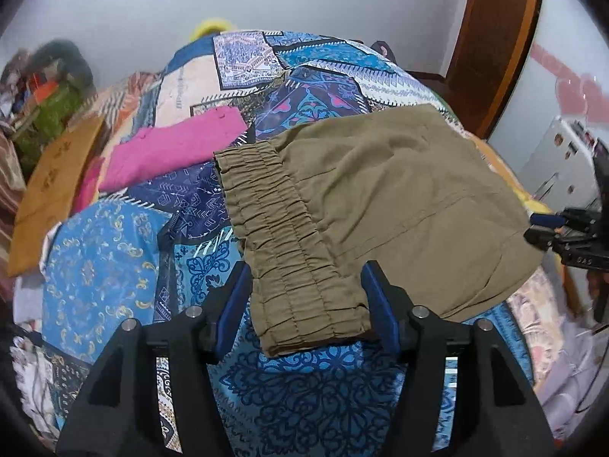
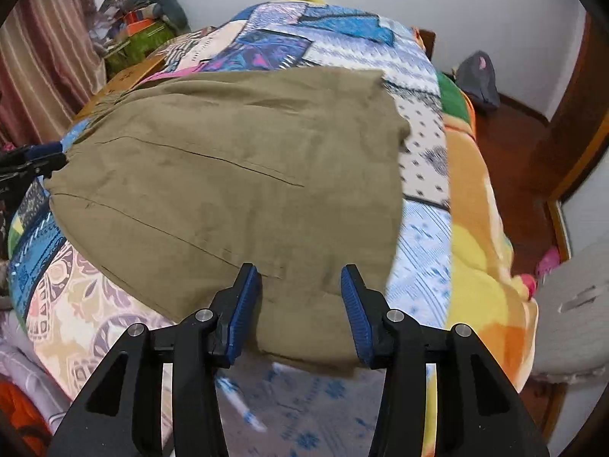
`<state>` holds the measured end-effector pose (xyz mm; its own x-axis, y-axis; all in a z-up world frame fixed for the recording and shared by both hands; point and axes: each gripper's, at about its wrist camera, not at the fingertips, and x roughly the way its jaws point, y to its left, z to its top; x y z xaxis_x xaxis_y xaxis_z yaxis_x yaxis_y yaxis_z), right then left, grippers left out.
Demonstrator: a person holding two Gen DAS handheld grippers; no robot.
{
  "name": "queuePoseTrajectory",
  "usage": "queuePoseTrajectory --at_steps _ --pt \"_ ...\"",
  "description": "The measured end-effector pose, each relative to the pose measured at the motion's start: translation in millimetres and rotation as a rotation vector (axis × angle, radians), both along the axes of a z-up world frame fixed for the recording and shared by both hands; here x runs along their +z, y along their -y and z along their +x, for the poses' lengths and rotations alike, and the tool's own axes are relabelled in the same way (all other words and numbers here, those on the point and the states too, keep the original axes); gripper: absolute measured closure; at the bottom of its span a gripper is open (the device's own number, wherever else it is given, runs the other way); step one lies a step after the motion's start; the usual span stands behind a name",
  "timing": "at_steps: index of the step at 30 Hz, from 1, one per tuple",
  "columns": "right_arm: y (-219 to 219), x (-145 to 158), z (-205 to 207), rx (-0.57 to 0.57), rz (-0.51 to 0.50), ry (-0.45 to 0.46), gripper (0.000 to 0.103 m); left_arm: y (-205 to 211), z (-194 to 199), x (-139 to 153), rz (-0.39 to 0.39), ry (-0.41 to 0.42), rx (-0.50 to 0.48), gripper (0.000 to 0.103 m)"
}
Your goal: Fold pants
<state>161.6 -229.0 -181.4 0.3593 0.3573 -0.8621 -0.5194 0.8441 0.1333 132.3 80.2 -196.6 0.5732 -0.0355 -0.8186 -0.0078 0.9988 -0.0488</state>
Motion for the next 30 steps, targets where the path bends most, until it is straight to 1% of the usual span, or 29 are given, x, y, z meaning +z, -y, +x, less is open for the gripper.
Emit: queuePoseTrajectory --at_steps 2,6,8,10,13,15,19,21,24,27,30 --pt "6.4 8.6 5.9 -0.025 -0.011 0.013 0.060 -1.7 4.3 9.3 -0.004 0.009 0.006 0.042" --pt "6.9 27.5 22.8 -0.033 -0.007 0.072 0.060 -8.9 22.0 33.7 0.049 0.071 0.020 0.042" --pt "5.0 33.8 32.8 -0.036 0.006 0.089 0.060 -15.3 35.3 38.8 0.069 0.080 0.036 0.042" --pt "0.8 37.9 48.5 -0.040 0.018 0.101 0.060 -24.6 53.4 39.4 0.074 0.079 0.050 0.042" --pt "-6.2 38.4 73.6 -0.047 0.026 0.113 0.059 -36.4 76.7 31.2 0.058 0.054 0.068 0.042" --pt "-12.3 36.4 93.2 -0.049 0.029 0.109 0.059 -45.3 92.0 19.7 0.029 0.019 0.081 0.042" --pt "-22.5 29.2 130.1 -0.058 0.026 0.118 0.059 -60.5 117.7 -10.7 -0.048 -0.084 0.123 0.042" --pt "-27.5 22.3 151.1 -0.063 0.035 0.110 0.057 -61.9 125.1 -18.6 -0.076 -0.100 0.125 0.039" --pt "-33.3 11.0 177.4 -0.079 0.057 0.086 0.055 -57.8 132.5 -25.6 -0.053 -0.096 0.122 0.033" --pt "-44.7 -6.2 202.0 -0.092 0.071 0.060 0.055 -56.3 138.9 -29.5 -0.039 -0.089 0.114 0.032" --pt "-52.9 -22.0 220.0 -0.092 0.056 0.034 0.055 -57.6 144.9 -34.2 -0.028 -0.094 0.115 0.029"
